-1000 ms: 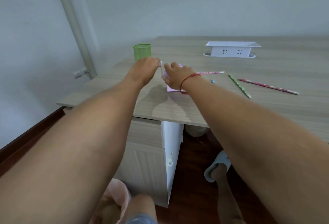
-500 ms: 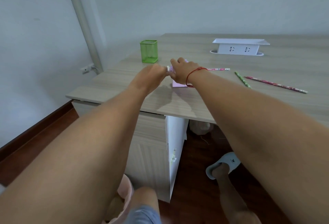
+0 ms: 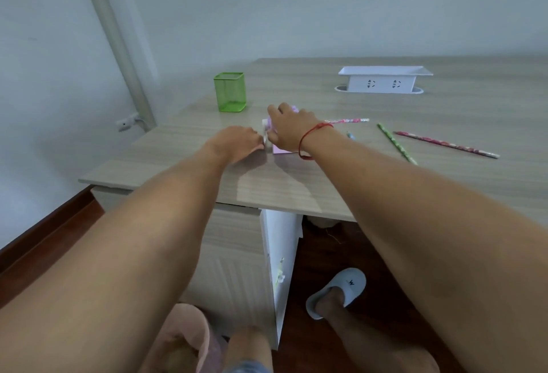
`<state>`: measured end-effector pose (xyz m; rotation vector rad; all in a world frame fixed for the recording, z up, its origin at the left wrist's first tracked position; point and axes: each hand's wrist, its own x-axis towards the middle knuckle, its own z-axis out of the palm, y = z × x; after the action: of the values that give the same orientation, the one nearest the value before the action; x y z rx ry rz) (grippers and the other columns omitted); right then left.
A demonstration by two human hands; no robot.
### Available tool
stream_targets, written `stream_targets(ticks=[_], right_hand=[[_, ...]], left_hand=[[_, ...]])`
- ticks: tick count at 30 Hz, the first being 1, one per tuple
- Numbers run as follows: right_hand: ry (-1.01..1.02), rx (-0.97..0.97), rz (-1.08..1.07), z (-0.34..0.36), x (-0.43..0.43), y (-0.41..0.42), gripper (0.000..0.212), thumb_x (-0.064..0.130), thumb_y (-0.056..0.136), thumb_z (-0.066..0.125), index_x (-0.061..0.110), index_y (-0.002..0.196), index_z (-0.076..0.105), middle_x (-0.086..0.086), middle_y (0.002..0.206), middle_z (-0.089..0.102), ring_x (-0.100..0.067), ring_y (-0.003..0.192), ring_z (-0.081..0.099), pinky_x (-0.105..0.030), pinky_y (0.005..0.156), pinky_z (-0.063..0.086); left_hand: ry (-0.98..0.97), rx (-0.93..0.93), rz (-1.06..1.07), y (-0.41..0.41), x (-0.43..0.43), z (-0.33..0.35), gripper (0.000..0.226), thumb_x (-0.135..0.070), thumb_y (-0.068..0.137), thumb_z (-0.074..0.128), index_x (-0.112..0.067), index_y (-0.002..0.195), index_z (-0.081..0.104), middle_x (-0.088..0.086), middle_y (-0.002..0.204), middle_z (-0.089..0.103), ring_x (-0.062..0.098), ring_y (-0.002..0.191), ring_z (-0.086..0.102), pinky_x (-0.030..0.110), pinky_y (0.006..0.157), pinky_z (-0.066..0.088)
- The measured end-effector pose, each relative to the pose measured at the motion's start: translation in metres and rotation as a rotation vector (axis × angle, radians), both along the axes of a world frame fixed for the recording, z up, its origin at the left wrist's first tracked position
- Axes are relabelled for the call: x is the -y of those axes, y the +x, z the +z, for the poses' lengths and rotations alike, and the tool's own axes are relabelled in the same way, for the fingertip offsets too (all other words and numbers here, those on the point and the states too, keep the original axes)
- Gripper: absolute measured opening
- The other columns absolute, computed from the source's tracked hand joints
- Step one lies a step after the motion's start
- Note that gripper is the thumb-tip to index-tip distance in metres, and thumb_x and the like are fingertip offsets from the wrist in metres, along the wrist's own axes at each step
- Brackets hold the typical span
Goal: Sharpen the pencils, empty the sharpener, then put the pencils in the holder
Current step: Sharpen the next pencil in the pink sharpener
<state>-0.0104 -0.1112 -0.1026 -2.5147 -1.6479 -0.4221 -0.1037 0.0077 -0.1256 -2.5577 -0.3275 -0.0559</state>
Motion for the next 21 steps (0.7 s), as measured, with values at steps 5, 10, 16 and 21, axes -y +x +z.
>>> stream_targets(ticks=[5, 10, 16, 21], right_hand=[[-0.006, 0.022, 0.005, 0.001, 0.002, -0.001, 0.044, 0.035, 0.098, 0.036, 0.010, 0.134, 0.039, -0.010, 0.138, 0.044, -0.035, 0.121, 0.051, -0.043, 0.094, 0.043], [0.013, 0.006, -0.023, 0.000, 0.003, 0.003, 0.042, 0.035, 0.099, 0.033, 0.012, 0.134, 0.039, -0.009, 0.137, 0.044, -0.034, 0.120, 0.051, -0.041, 0.094, 0.043], [0.010, 0.010, -0.051, 0.000, 0.000, 0.001, 0.044, 0.033, 0.099, 0.035, 0.014, 0.139, 0.036, -0.007, 0.139, 0.044, -0.033, 0.123, 0.051, -0.040, 0.095, 0.042], [-0.031, -0.013, -0.082, 0.005, -0.001, -0.001, 0.042, 0.033, 0.100, 0.033, 0.013, 0.137, 0.037, -0.007, 0.141, 0.042, -0.033, 0.128, 0.047, -0.040, 0.099, 0.039]], left_hand=[[-0.018, 0.113, 0.080, 0.013, -0.010, 0.012, 0.024, -0.008, 0.096, 0.042, -0.005, 0.110, 0.061, 0.016, 0.107, 0.065, 0.036, 0.098, 0.063, 0.040, 0.071, 0.046], [-0.004, 0.174, 0.064, 0.018, -0.008, 0.023, 0.021, 0.004, 0.088, 0.046, 0.000, 0.099, 0.063, 0.019, 0.098, 0.066, 0.038, 0.093, 0.064, 0.039, 0.064, 0.042], [0.003, 0.271, -0.014, 0.015, -0.012, 0.042, 0.020, -0.009, 0.097, 0.043, -0.003, 0.103, 0.061, 0.019, 0.100, 0.066, 0.038, 0.094, 0.063, 0.035, 0.061, 0.035], [-0.060, 0.387, -0.029, 0.002, 0.003, 0.044, 0.024, -0.015, 0.101, 0.039, -0.001, 0.105, 0.058, 0.024, 0.098, 0.064, 0.040, 0.089, 0.061, 0.036, 0.061, 0.031]])
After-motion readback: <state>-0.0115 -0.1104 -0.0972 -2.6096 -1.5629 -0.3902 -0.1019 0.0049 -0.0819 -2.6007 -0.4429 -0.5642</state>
